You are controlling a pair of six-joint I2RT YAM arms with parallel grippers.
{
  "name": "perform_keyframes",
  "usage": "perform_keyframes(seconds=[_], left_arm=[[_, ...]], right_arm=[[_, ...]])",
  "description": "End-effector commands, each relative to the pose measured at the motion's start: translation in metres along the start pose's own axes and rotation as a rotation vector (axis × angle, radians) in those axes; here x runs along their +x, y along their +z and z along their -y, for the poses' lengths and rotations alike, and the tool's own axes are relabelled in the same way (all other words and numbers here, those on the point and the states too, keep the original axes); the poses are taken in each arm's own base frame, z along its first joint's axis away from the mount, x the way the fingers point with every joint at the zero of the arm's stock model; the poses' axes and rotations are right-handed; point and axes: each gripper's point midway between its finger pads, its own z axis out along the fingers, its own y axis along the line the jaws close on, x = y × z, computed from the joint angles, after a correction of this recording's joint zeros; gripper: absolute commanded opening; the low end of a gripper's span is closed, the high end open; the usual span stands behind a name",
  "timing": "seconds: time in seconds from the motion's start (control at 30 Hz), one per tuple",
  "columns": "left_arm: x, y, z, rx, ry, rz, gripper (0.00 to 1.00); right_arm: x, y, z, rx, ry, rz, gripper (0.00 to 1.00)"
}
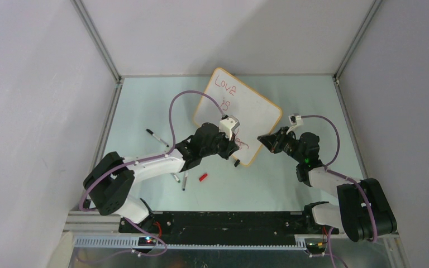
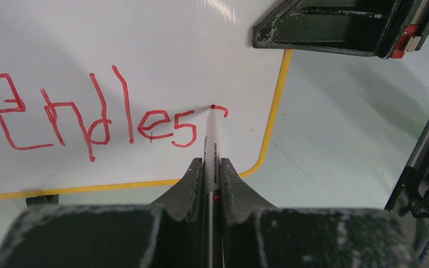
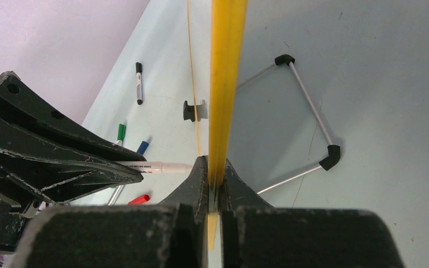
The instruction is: Write a sentence on the whiteboard
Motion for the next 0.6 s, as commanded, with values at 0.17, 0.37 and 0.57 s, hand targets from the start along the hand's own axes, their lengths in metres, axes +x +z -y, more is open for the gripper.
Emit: perform_keyframes(seconds=[0.17, 0.37, 0.57], left_arm=[[-0.0066, -0.0077, -0.0056, -0.035, 0.019, 0.031, 0.00], [-0.0057, -0.0091, -0.0059, -0.034, 0.023, 0.032, 0.00], [-0.0054, -0.0094, -0.0041, -0.025, 0.027, 0.029, 0.00]], right_arm=[[0.0000, -0.0001, -0.0027, -0.015, -0.050, -0.001, 0.00], [0.0001, -0.0003, -0.0029, -0.015, -0.050, -0.001, 0.00], [-0.0001, -0.0003, -0.0028, -0.015, -0.052, -0.001, 0.00]])
